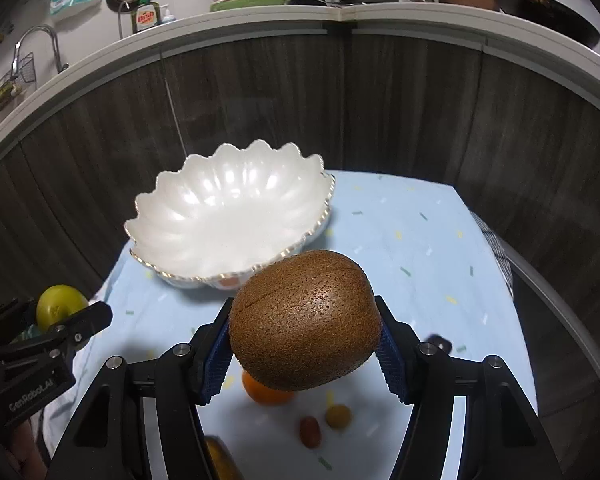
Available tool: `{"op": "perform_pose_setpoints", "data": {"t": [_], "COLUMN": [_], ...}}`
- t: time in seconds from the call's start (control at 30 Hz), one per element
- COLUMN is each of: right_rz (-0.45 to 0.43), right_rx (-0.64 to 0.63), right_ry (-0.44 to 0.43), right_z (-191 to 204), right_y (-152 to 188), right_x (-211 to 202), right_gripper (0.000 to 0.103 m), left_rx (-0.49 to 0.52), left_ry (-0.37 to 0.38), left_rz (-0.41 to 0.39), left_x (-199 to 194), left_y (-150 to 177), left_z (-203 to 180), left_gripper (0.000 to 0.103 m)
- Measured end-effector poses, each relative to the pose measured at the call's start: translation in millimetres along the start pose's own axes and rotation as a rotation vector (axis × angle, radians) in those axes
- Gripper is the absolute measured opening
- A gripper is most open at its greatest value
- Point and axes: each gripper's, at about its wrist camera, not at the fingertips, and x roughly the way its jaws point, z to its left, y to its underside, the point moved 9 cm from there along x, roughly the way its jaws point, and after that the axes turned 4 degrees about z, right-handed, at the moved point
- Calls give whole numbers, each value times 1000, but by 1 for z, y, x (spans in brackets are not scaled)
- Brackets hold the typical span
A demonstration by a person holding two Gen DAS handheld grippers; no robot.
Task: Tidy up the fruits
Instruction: 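Carry the apple in the left tool and kiwi in the right tool over the bowl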
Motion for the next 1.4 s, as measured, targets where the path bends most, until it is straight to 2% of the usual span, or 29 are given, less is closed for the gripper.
{"op": "perform_pose_setpoints", "data": {"t": [0.77,1.4], "right_rz": [-41,55], "right_rx": [-83,-111], "right_ry": [-5,-48], "right_z": [21,32], "right_y": [-63,-74], "right_x": [24,65], "right_gripper": [64,64], "left_rx": [23,34], "left_ry": [-24,-20], "left_rz": [-32,5], "left_x": [21,52], "left_y": [-61,-83], "left_z": [23,30], "left_gripper": [47,47]}}
